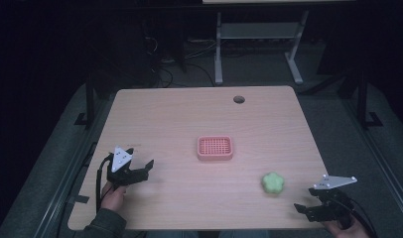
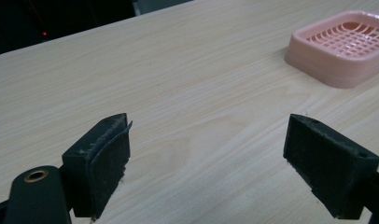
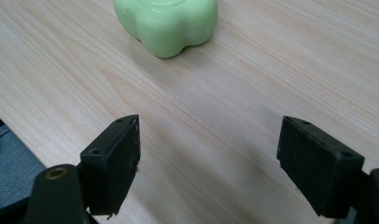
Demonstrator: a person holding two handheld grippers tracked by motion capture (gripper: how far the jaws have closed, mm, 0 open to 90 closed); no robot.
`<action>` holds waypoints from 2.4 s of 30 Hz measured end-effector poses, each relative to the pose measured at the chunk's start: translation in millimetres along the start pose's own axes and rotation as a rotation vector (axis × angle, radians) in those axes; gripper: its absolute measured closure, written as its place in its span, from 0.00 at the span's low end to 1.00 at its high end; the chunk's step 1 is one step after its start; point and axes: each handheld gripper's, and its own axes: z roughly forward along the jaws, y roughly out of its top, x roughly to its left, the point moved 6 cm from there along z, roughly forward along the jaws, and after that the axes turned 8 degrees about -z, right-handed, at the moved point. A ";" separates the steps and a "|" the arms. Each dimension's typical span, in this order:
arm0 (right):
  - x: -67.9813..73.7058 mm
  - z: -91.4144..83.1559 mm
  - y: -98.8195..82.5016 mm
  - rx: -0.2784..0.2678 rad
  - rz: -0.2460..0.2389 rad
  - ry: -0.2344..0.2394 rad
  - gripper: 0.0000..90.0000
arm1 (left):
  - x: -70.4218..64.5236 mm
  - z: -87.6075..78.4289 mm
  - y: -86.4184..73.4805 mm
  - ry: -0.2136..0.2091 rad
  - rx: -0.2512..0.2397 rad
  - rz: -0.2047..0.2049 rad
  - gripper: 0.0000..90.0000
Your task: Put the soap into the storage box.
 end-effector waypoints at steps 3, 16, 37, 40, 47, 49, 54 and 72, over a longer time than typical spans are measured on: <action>0.7 0.8 0.6 0.006 -0.011 0.003 0.24 | -0.4 -0.5 -0.1 -0.004 0.000 -0.005 0.16; 8.6 1.1 19.2 0.031 -0.049 0.015 0.22 | -1.7 -1.7 0.1 -0.019 0.002 0.004 0.16; 15.9 8.5 56.4 0.056 -0.111 0.045 0.21 | -0.8 -1.3 -0.1 -0.017 -0.001 -0.008 0.16; 17.1 13.0 63.0 0.064 -0.126 0.049 0.21 | -0.7 -1.4 -0.1 -0.018 0.000 -0.006 0.16; 21.8 22.4 74.6 0.104 -0.165 0.050 0.21 | 0.2 -1.7 -0.7 -0.013 0.007 -0.005 0.16; 21.3 23.5 76.1 0.109 -0.170 0.049 0.21 | 0.5 -1.9 -0.7 -0.012 0.007 -0.004 0.16; 21.2 29.2 82.5 0.153 -0.192 0.046 0.20 | 0.4 -2.0 -0.5 -0.017 0.006 -0.013 0.16; 19.8 48.3 98.8 0.247 -0.232 0.051 0.19 | 0.3 -2.0 -1.4 -0.030 0.016 -0.017 0.16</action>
